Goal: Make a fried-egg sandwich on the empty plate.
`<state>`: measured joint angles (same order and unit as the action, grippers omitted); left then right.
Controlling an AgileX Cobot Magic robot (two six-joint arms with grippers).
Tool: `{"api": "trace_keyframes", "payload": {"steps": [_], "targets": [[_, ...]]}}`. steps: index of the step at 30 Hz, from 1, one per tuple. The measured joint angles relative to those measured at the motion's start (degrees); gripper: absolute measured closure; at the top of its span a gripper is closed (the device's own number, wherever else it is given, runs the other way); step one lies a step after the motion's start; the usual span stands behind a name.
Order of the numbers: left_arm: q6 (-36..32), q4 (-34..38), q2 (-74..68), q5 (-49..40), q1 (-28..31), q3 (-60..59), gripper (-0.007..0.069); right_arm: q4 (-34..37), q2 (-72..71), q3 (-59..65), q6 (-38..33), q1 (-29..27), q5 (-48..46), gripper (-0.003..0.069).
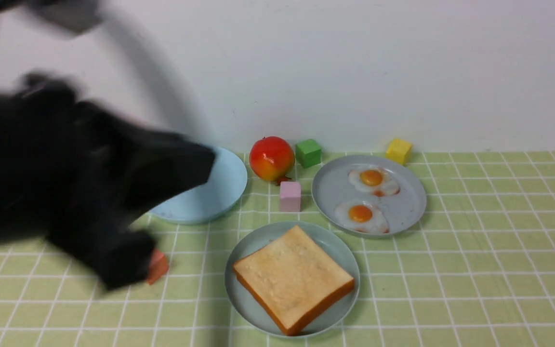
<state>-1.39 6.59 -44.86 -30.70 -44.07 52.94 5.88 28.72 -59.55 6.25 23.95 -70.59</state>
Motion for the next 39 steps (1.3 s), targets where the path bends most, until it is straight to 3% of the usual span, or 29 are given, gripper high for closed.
{"api": "trace_keyframes", "payload": {"steps": [5,8,15,19,23,26,39], "targets": [[4.4,0.0,14.5,5.8,0.0,-14.2,0.0638,-2.7,-4.4,2.3,2.4,0.0,0.0,0.0637],[6.9,0.1,25.9,15.2,0.0,-28.5,0.0638,-4.6,-10.2,7.5,6.5,0.0,-0.2,0.0637],[7.4,0.0,33.6,27.1,0.0,-40.3,0.0638,-7.2,-19.2,16.3,14.2,0.0,2.2,0.0635],[7.4,0.0,33.6,27.3,0.0,-43.3,0.0638,-9.5,-21.5,21.6,16.8,0.0,7.8,0.0634],[7.5,0.0,33.6,25.3,0.0,-46.3,0.0638,-11.4,-21.8,30.8,21.1,0.0,24.2,0.0629],[7.6,0.0,33.6,24.2,0.0,-47.5,0.0638,-12.3,-21.8,36.4,21.3,0.0,31.1,0.0624],[7.6,0.0,33.6,19.9,0.0,-48.1,0.0638,-15.8,-21.8,52.4,23.8,0.0,39.2,0.061]]}}
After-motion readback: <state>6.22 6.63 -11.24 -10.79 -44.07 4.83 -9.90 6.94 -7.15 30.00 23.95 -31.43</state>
